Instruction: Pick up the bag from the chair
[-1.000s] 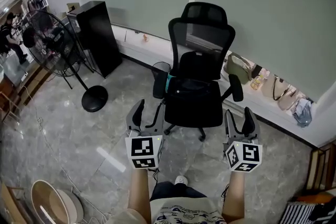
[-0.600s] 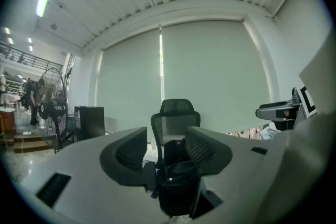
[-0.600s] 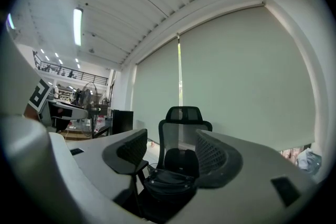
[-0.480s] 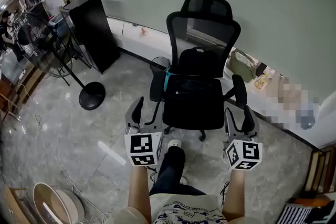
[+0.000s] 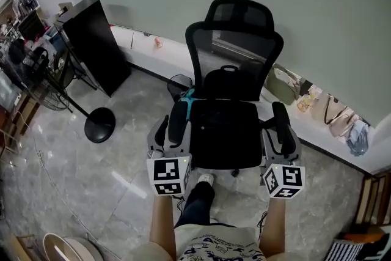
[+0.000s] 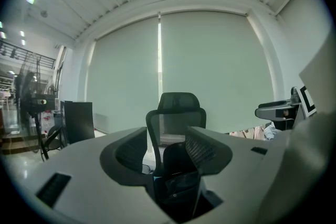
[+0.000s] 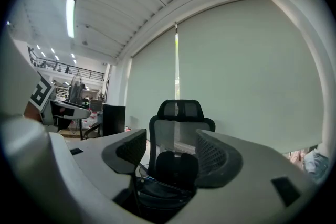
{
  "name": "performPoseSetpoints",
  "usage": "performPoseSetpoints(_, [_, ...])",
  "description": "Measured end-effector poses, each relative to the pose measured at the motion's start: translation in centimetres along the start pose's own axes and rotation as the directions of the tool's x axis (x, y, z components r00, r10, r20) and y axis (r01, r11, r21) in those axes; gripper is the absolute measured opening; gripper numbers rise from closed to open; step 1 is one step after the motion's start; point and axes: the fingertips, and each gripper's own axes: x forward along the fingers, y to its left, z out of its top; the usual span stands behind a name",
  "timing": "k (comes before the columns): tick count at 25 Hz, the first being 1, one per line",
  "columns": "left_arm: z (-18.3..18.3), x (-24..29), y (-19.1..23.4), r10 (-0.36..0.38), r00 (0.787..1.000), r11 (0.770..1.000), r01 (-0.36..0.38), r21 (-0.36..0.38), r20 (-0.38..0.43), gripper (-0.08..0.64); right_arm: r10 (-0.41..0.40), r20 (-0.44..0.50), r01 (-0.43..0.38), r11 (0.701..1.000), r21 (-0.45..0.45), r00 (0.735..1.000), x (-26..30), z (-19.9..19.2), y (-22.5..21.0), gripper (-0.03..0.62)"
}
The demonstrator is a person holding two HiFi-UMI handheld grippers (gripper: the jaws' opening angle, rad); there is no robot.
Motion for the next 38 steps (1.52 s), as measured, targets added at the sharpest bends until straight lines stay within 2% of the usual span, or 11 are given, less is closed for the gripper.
performPoseSetpoints(9, [0.1,12.8,3.5,-0.051,0.998,0.999,0.051,0.002,-0.048,0.227,-0.014,-0.025,0.014,1.000,0.009,1.000,12.1,0.1,-1.6,0.310])
performPoseSetpoints(16, [-1.5,19.6,4.5,-0.090,0.991,0.996,0.091,0.000,-0.096,0.227,-0.019,-0.075,0.019,1.000,0.003,0.997,17.9,-1.8,-2.8,0.319])
performPoseSetpoints(20, [-2.9,22.1,4.4,-0.110,0.986,0.994,0.111,0.001,-0.125,0.227,-0.019,-0.109,0.020,1.000,0.013,0.994,20.0,-3.5,-3.6,0.321])
performPoseSetpoints(26, [-6.4,24.2,3.9,-0.140,0.974,0.990,0.144,0.007,-0.180,0.227,0.031,-0.162,-0.027,0.999,0.031,0.986,22.3,-6.7,-3.7,0.321])
performPoseSetpoints(31, [-10.2,25.8,3.3,-0.151,0.957,0.988,0.151,-0.018,-0.249,0.227,0.080,-0.237,-0.066,0.996,0.064,0.968,23.9,-10.5,-4.3,0.330])
performPoseSetpoints(38, [-15.7,28.0,2.3,-0.157,0.929,0.988,0.144,-0.063,-0.335,0.227,0.127,-0.329,-0.111,0.992,0.065,0.936,25.4,-16.0,-5.5,0.337])
